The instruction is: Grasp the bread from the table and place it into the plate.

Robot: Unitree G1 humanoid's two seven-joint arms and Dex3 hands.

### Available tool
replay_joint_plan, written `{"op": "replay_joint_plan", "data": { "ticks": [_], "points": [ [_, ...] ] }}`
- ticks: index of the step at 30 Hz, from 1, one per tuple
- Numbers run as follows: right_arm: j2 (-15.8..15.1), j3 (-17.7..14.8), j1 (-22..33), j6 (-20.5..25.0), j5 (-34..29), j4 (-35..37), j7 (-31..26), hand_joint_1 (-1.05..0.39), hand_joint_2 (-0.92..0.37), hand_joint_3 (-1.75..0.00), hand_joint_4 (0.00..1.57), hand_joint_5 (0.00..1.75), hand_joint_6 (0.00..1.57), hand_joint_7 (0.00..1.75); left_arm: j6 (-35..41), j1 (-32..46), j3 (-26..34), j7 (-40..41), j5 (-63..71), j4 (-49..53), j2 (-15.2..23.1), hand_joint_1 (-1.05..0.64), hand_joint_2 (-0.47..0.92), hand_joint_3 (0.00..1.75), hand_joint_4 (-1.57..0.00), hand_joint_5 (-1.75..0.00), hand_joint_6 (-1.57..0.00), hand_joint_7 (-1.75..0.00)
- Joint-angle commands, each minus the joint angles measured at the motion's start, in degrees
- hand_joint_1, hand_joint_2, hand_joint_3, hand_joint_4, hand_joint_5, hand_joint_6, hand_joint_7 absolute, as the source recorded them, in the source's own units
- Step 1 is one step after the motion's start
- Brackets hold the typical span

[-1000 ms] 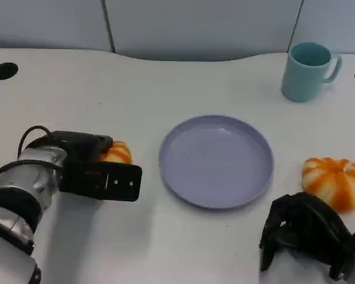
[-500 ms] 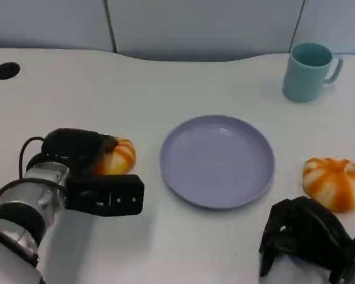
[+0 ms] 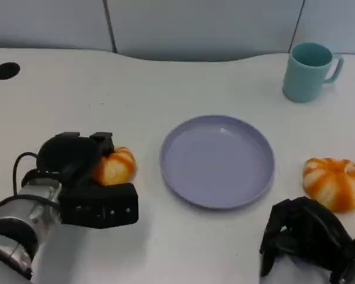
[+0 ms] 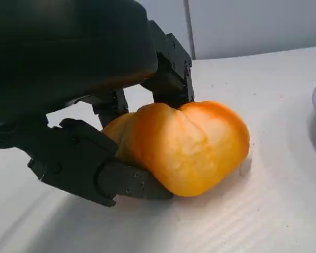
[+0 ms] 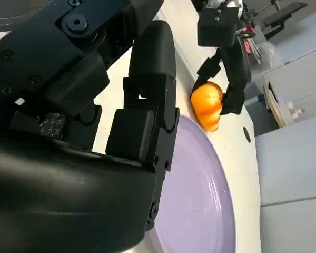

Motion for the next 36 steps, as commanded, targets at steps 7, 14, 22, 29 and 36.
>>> {"op": "replay_joint_plan", "data": {
  "ticks": [7, 14, 22, 29, 36],
  "points": [
    [-0.44, -0.23, -0.74, 0.01, 0.3, 2.46, 0.14, -1.05, -0.53, 0.0, 1.57, 0.62, 1.57, 0.45, -5.42, -0.26, 2.83, 6.55, -1.51, -1.71, 2.99, -0.19, 0.67, 0.9, -0.87, -1.75, -0.64, -1.75],
    [-0.3, 0.0, -0.57, -0.69, 0.17, 2.86, -0.04, -1.05, -0.54, 0.0, 1.57, 0.61, 1.57, 0.44, -9.55, -1.14, 4.1, 8.49, -2.12, -3.8, 4.09, -0.12, 0.53, 1.12, -0.86, -1.75, -0.66, -1.75],
    [-0.74, 0.42, 0.09, -1.27, 0.16, 1.94, 0.87, -1.05, -0.55, -0.02, 1.57, 0.6, 1.57, 0.43, -13.38, -1.95, 6.41, 9.81, -4.38, -7.26, 0.99, -0.14, 0.52, 0.95, -0.85, -1.75, -0.64, -1.75],
    [-0.66, 0.47, 0.52, -0.48, 0.3, 1.33, 0.66, -1.05, -0.54, -0.01, 1.57, 0.6, 1.57, 0.43, -17.67, -4.1, 5.3, 8.6, -3.63, -10.22, -0.67, -0.14, 0.4, 1.32, -0.89, -1.75, -0.69, -1.75],
    [-0.64, 0.75, 0.74, -0.04, -0.08, 0.6, 0.12, -1.05, -0.54, -0.01, 1.57, 0.6, 1.57, 0.43, -21.19, -6.81, 1.96, 4.79, -1.41, -11.45, -2.76, -0.24, 0.44, 1.33, -0.96, -1.75, -0.77, -1.75]
  ]
}}
